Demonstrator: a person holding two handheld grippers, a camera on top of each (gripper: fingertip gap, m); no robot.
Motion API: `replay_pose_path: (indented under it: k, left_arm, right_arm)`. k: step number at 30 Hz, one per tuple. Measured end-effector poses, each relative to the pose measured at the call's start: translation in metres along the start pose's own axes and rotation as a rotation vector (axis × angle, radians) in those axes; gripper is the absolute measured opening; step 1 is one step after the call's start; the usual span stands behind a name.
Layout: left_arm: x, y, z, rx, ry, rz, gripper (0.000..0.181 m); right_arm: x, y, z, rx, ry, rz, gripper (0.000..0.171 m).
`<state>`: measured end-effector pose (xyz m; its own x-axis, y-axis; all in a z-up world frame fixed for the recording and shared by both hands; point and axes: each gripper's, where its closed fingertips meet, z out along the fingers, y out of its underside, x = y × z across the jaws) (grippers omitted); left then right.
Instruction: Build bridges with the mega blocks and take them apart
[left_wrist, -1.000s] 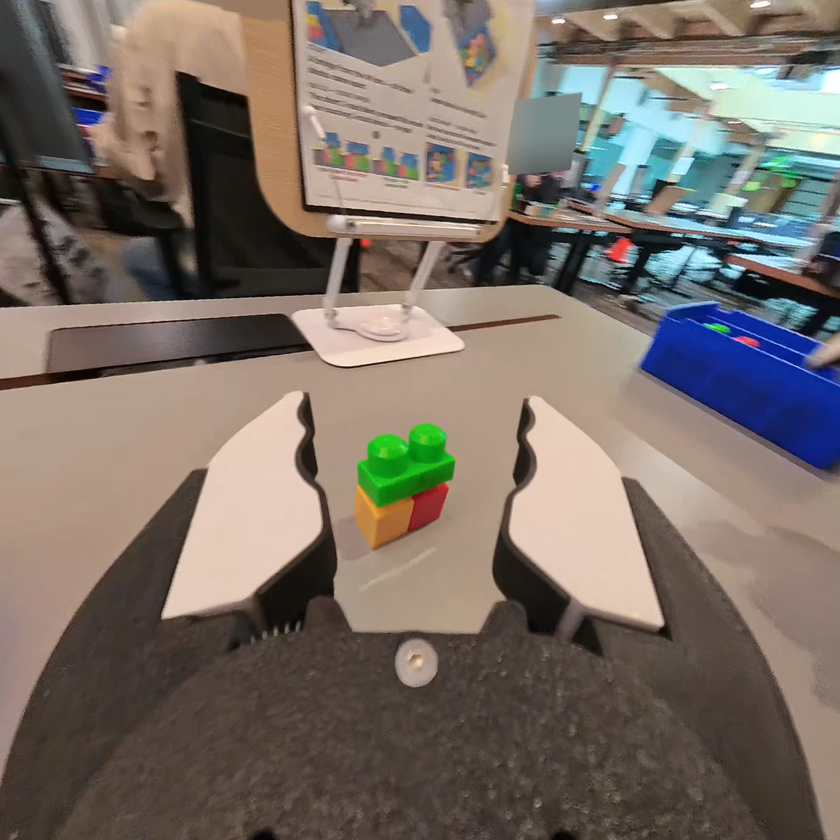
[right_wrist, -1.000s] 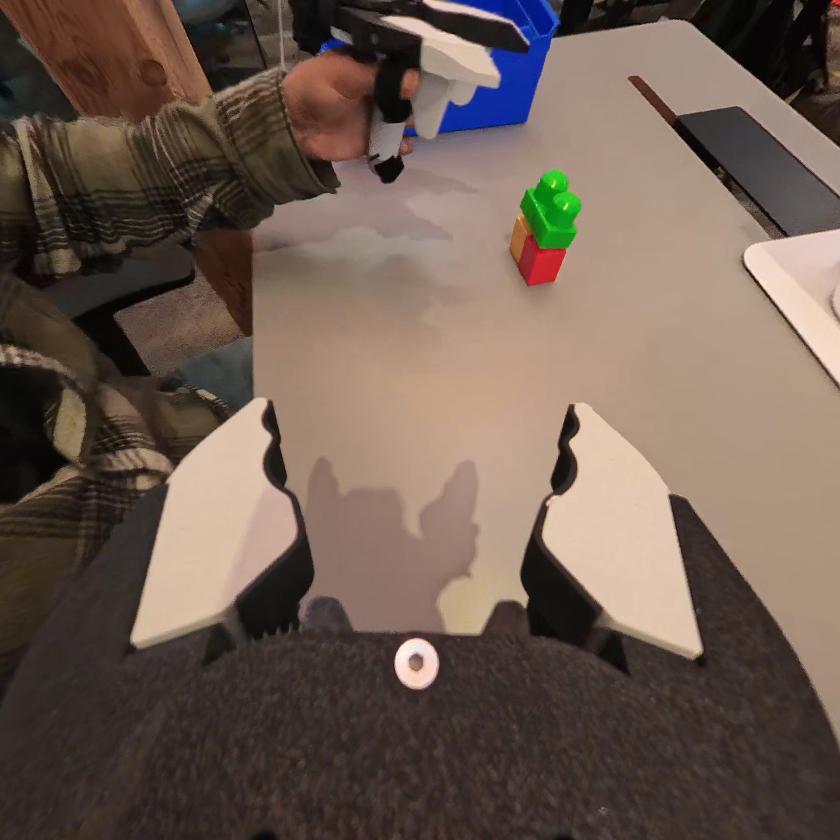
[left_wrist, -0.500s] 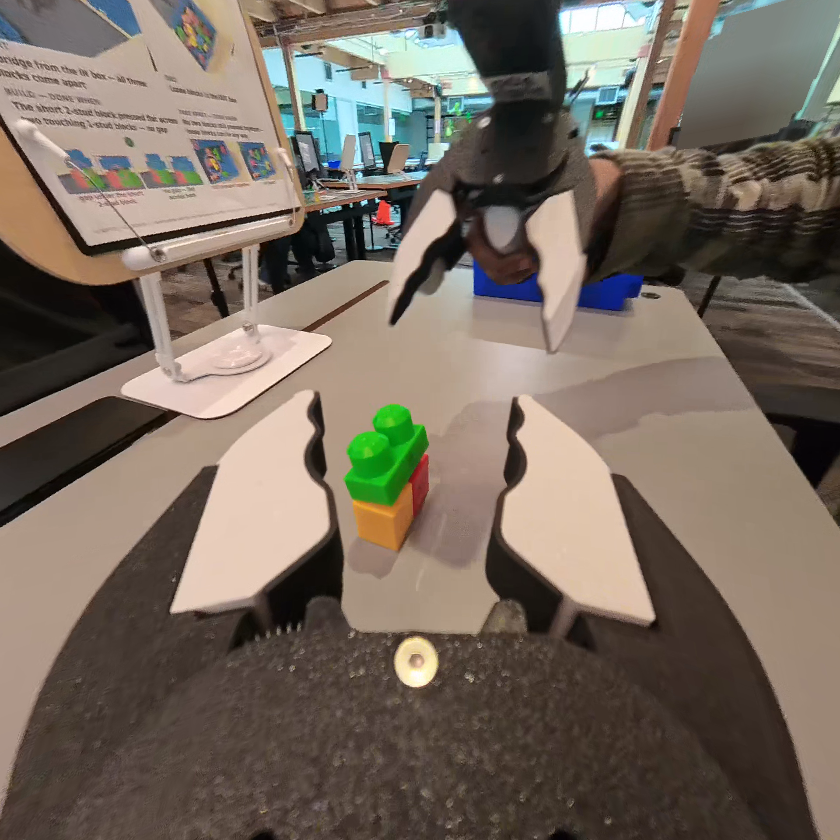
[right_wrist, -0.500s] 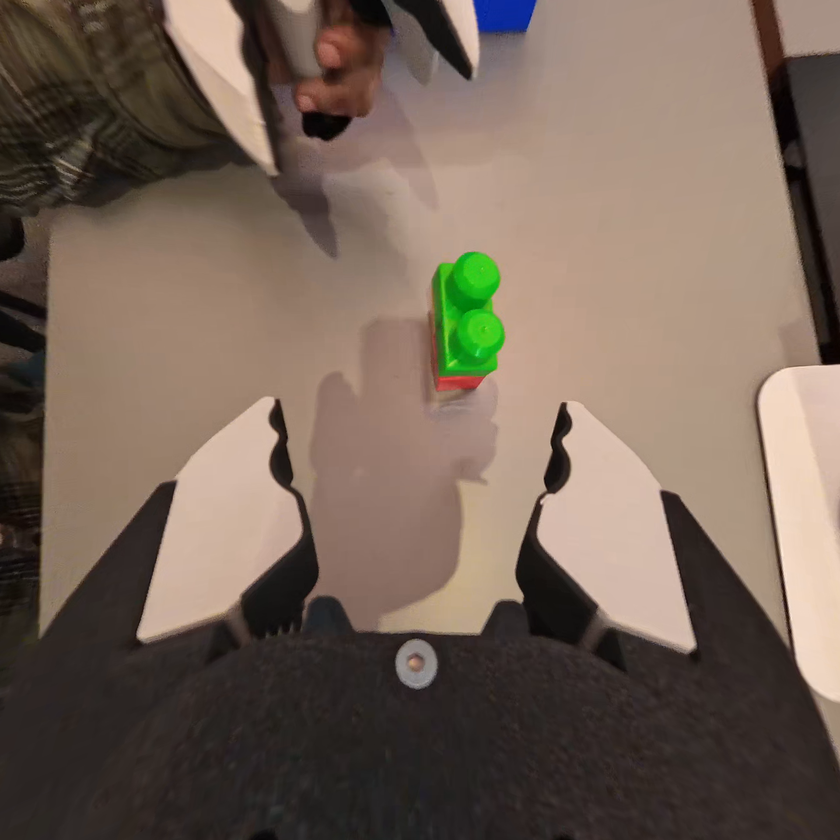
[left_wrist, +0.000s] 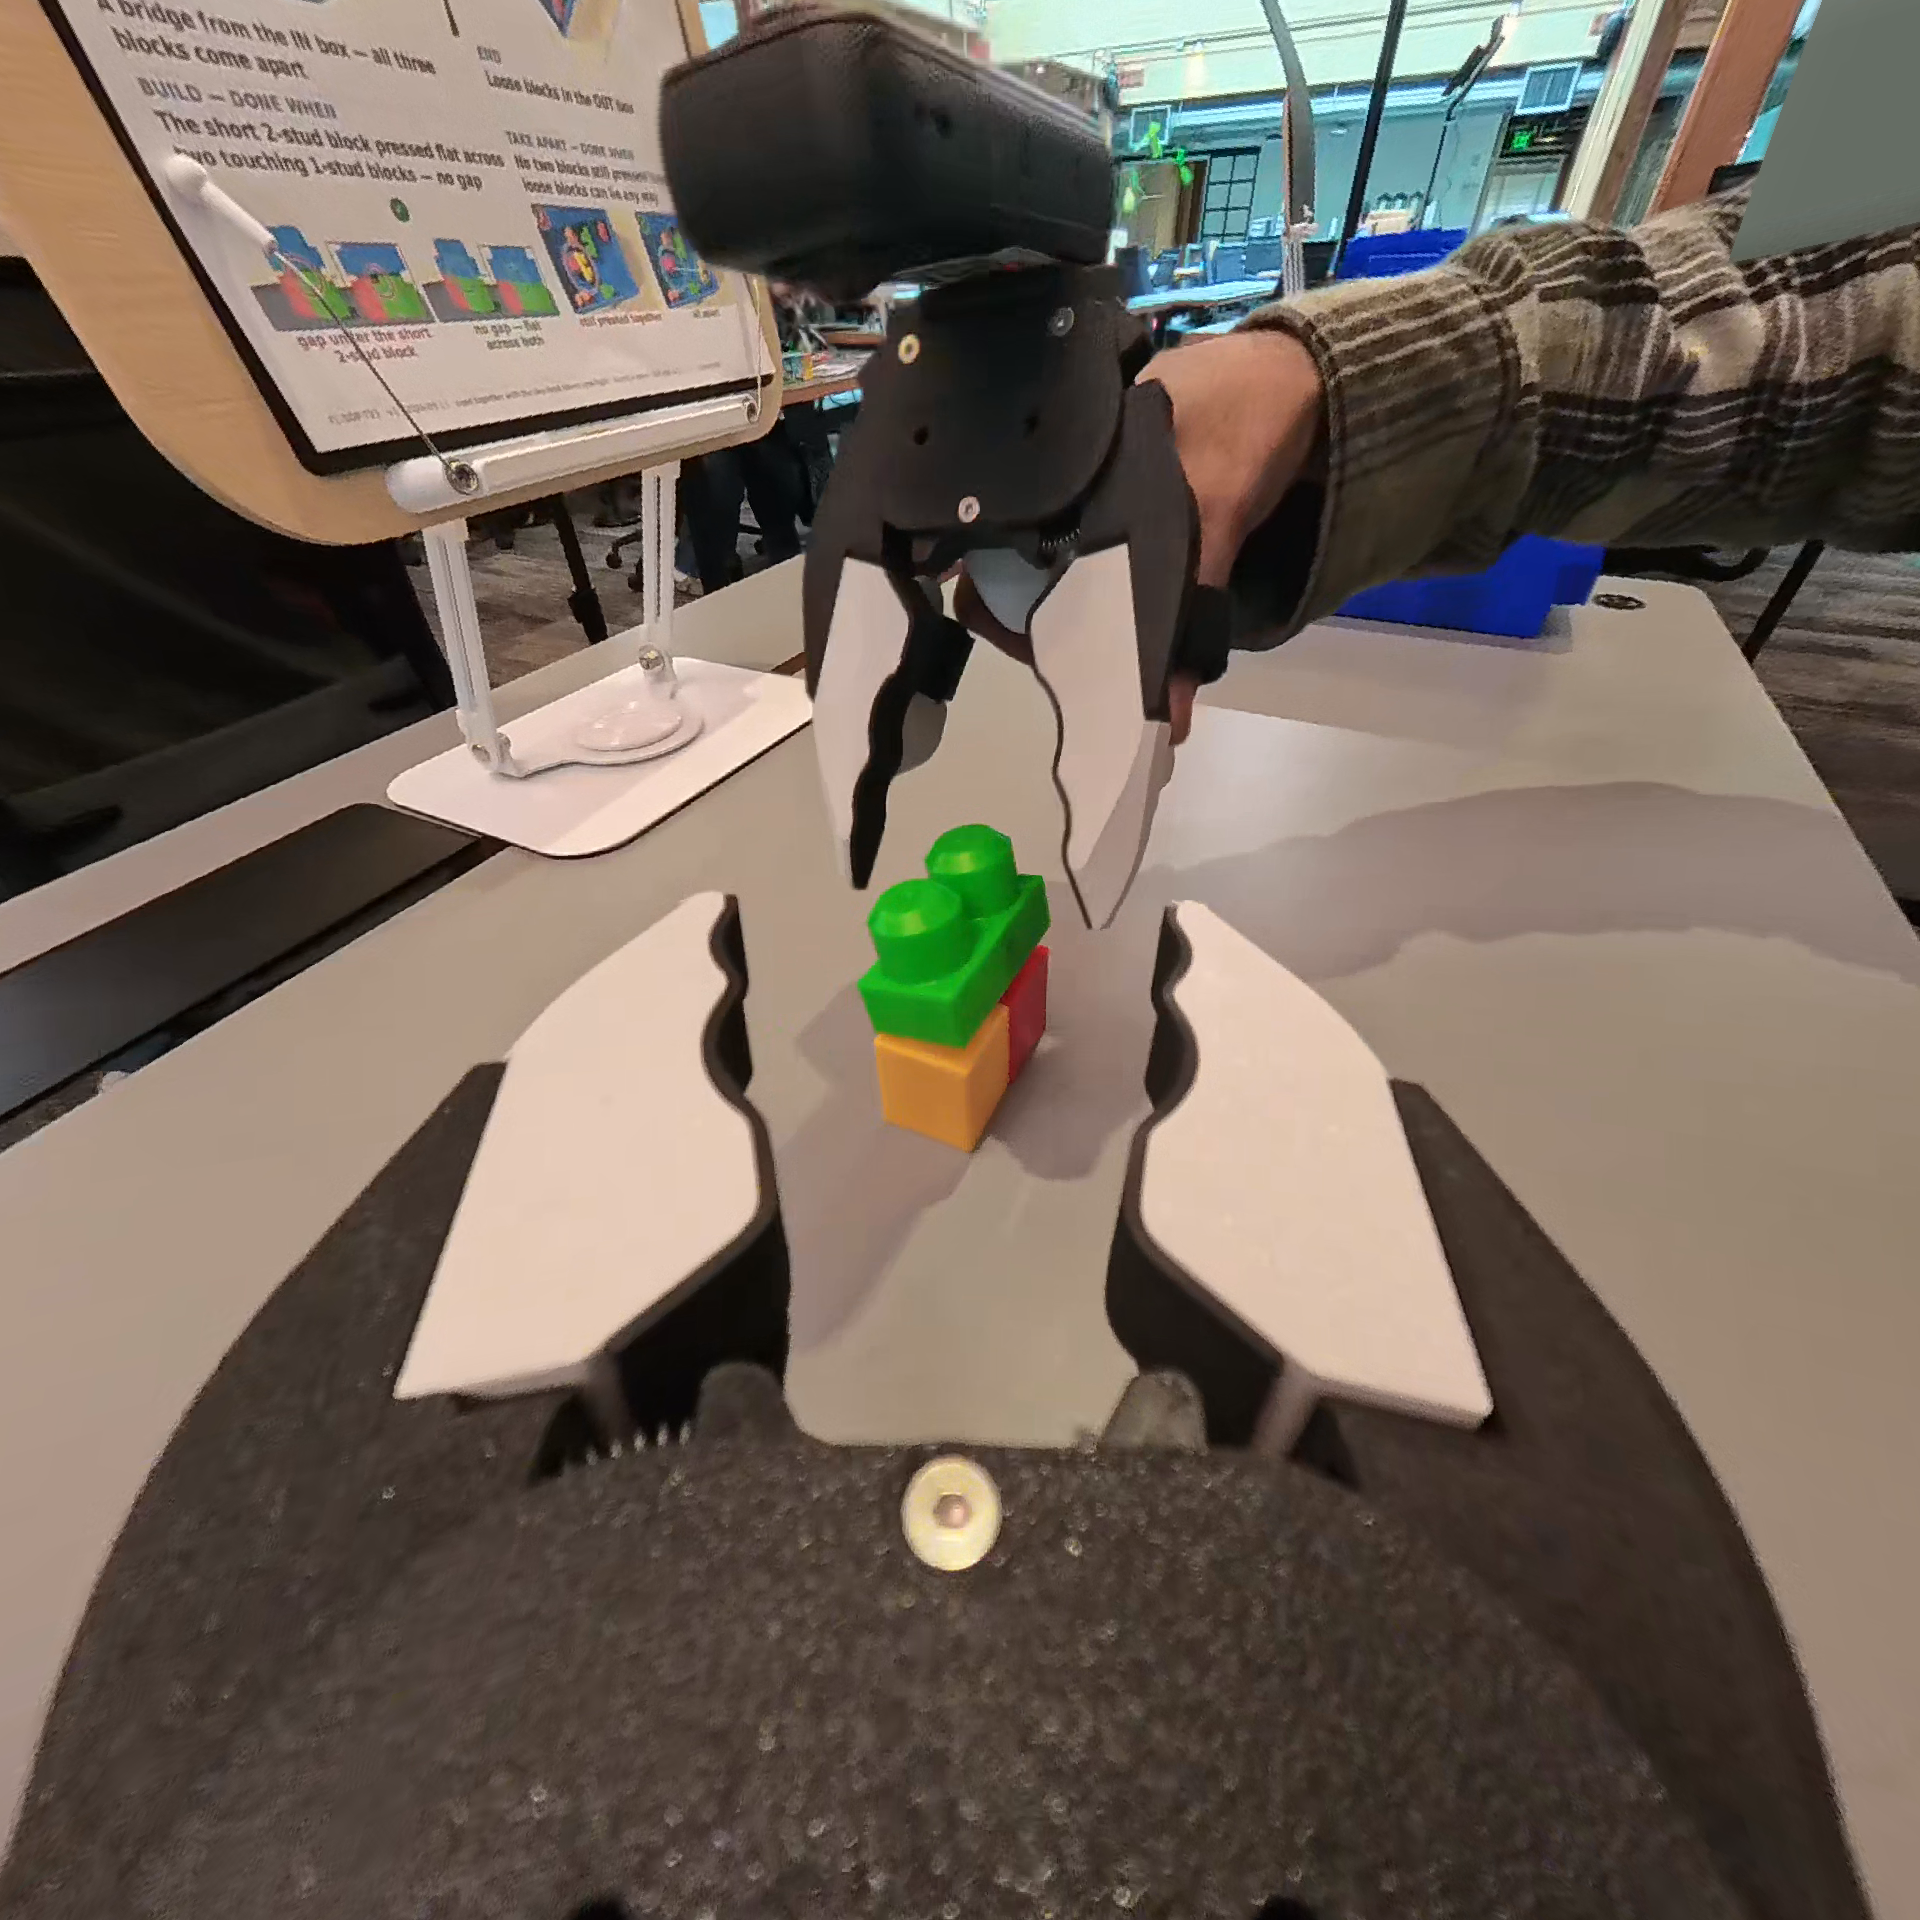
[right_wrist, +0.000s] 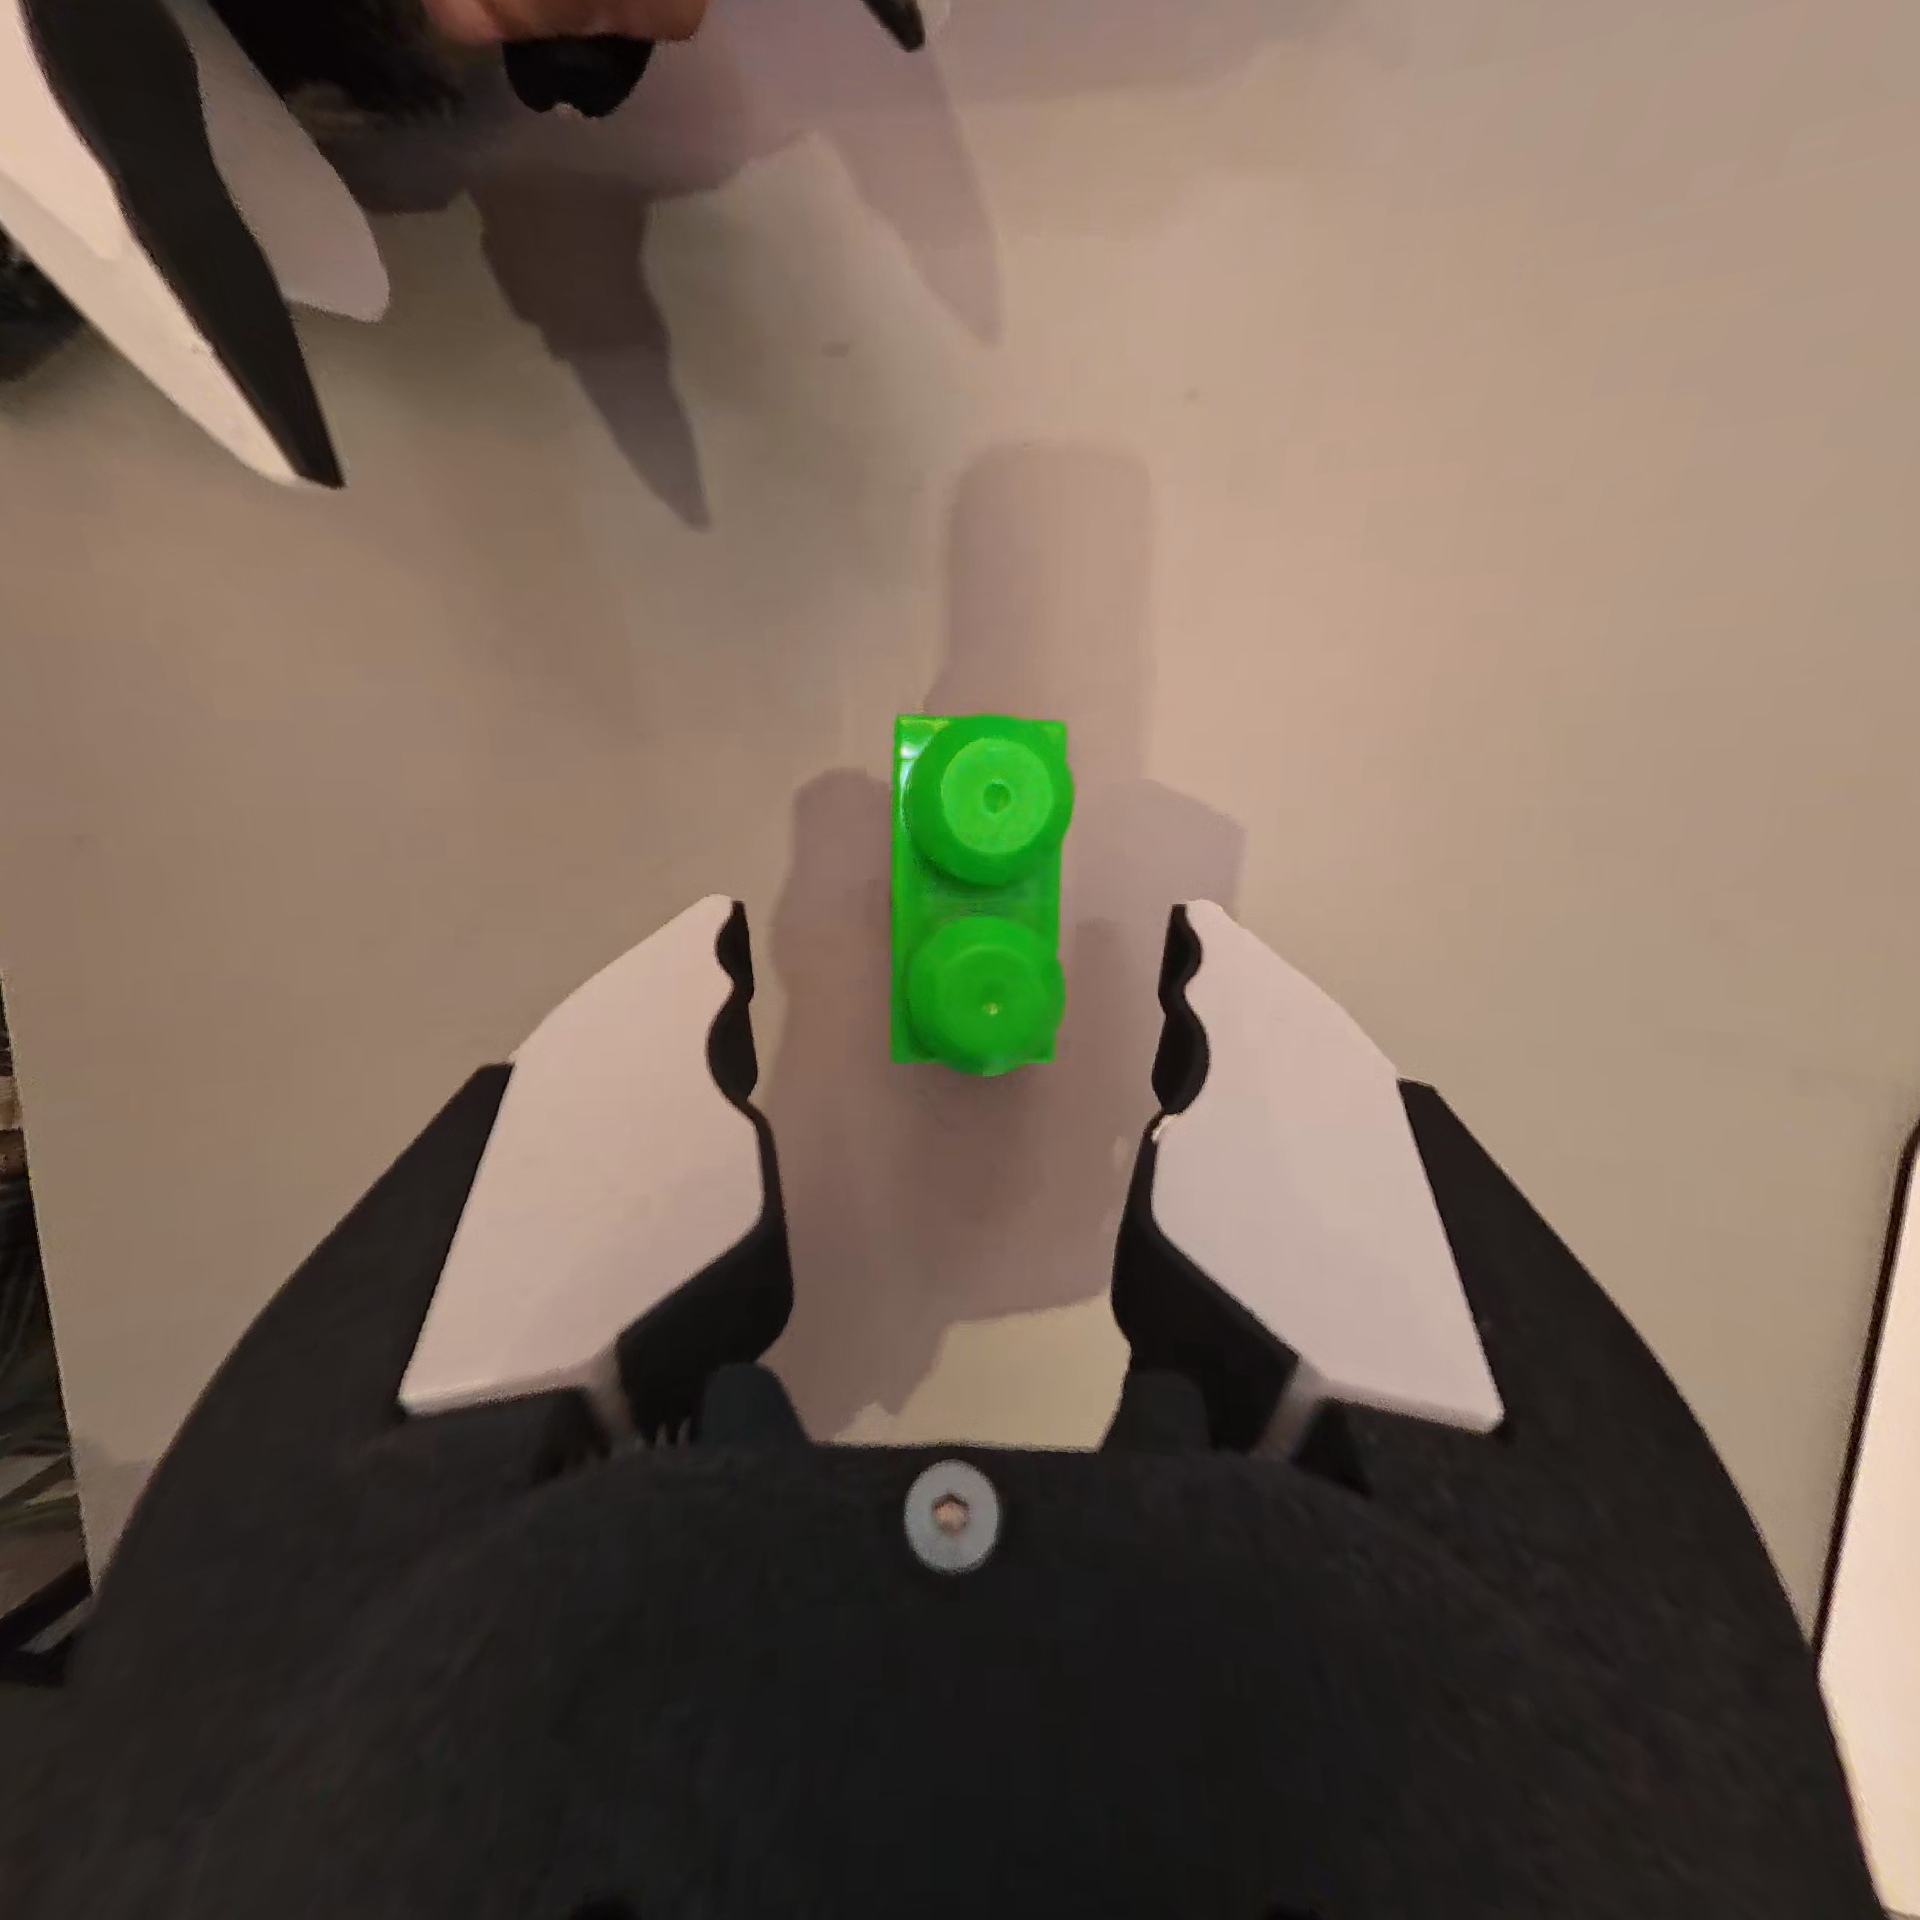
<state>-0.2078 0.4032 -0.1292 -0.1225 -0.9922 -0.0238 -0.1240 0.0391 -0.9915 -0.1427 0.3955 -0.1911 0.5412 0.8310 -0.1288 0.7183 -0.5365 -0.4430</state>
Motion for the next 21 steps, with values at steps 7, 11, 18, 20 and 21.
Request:
replay_pose_path:
  k: [7, 11, 18, 20, 21]
  left_arm:
    - [-0.001, -0.002, -0.001, 0.012, -0.018, 0.023, 0.076]
    - [-0.003, -0.002, -0.002, 0.019, -0.022, 0.019, 0.076]
    - [-0.005, 0.001, 0.000, 0.010, -0.031, 0.025, 0.076]
    - [-0.005, 0.002, 0.000, 0.006, -0.034, 0.027, 0.076]
    - [-0.006, 0.002, 0.000, 0.005, -0.037, 0.026, 0.076]
  right_arm:
    - [0.003, 0.001, 0.007, -0.084, -0.018, 0.007, 0.059]
    - [0.002, 0.001, 0.010, -0.118, -0.029, 0.004, 0.054]
    - [0.001, 0.007, 0.017, -0.208, -0.031, -0.010, 0.034]
    - [0.001, 0.007, 0.017, -0.221, -0.017, -0.030, 0.034]
    - [0.001, 0.008, 0.017, -0.232, -0.008, -0.040, 0.034]
